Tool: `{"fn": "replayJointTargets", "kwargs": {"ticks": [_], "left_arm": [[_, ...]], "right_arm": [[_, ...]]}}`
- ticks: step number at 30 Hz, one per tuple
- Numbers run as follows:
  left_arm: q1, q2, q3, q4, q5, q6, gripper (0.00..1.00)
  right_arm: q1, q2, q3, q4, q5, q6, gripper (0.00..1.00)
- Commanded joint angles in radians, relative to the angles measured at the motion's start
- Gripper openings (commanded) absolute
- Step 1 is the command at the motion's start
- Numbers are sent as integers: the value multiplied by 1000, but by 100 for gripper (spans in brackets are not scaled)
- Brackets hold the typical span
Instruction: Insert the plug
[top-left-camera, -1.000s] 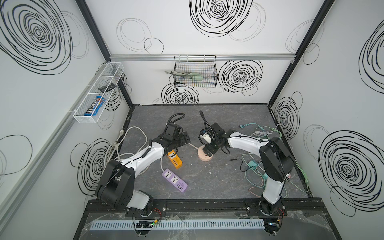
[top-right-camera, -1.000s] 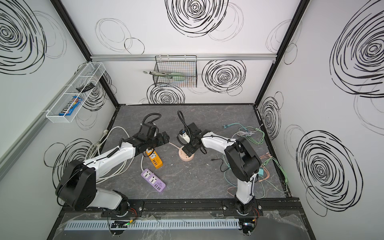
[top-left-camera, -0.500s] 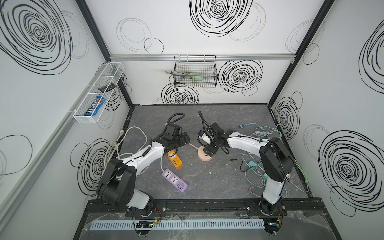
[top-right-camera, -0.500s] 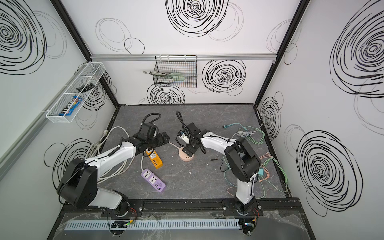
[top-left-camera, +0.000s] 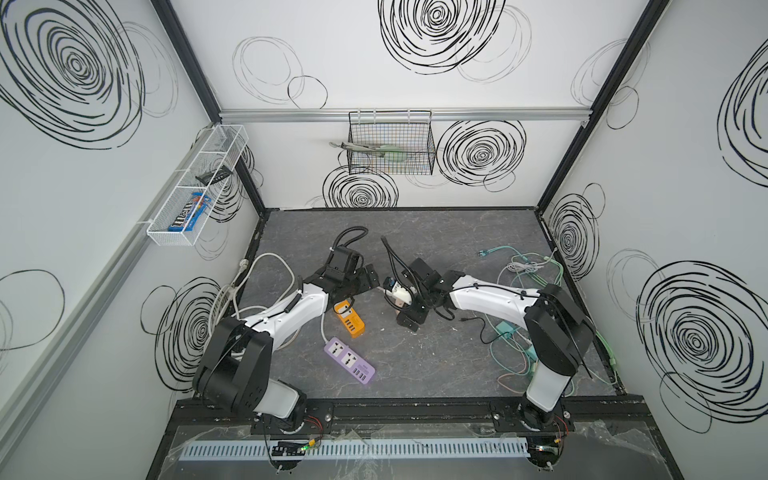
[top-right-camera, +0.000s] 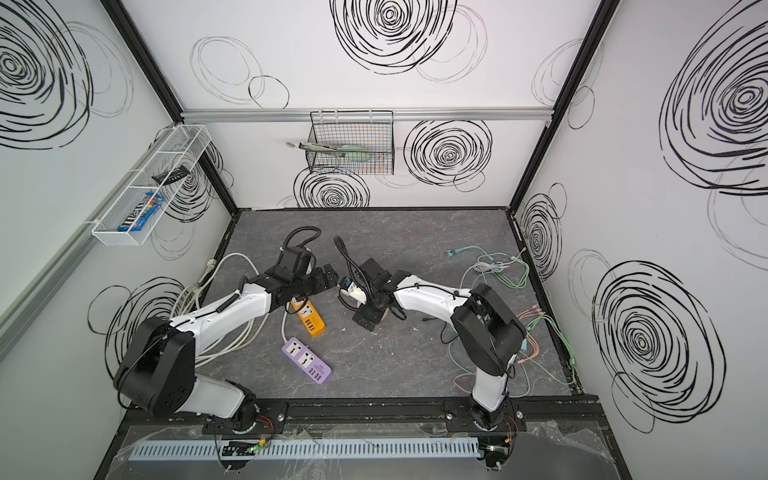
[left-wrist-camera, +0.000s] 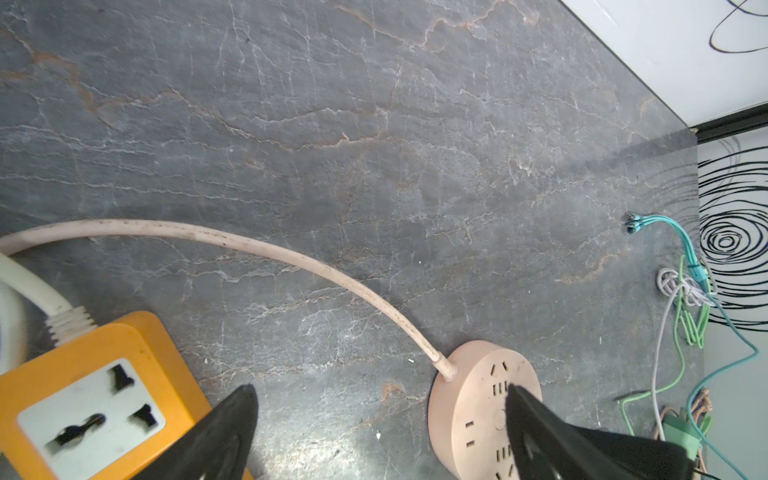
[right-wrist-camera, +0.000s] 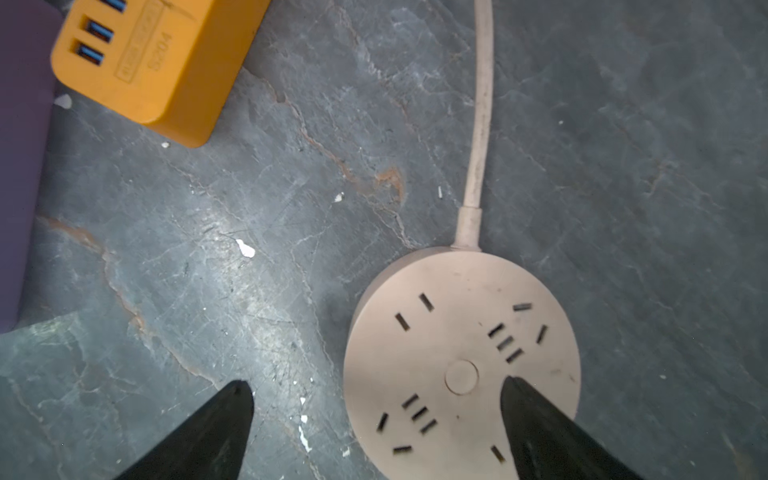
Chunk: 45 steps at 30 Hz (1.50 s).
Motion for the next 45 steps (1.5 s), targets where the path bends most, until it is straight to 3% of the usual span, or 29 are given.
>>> {"fn": "replayJointTargets", "kwargs": {"ticks": [1, 9, 18, 28, 38, 45], "left_arm": [[13, -13, -19, 31, 0, -5, 96], [29, -20, -30, 22, -22, -16, 96], [38, -7, -11, 8, -21, -15, 96], [36, 32, 25, -9, -10, 5, 96], [-17, 35, 42, -14, -60, 5, 96], [-74, 38, 71, -12, -98, 7, 96]], "right_arm": [[13, 27, -16, 16, 124, -24, 97], [-42, 60, -29, 72, 302, -52, 97], [-123, 127, 24, 73, 253, -92, 97], [-170, 171, 91, 48, 215, -16, 97], [-175, -17, -22, 92, 100, 121, 97], [-190, -206, -174, 217, 180, 296, 97]]}}
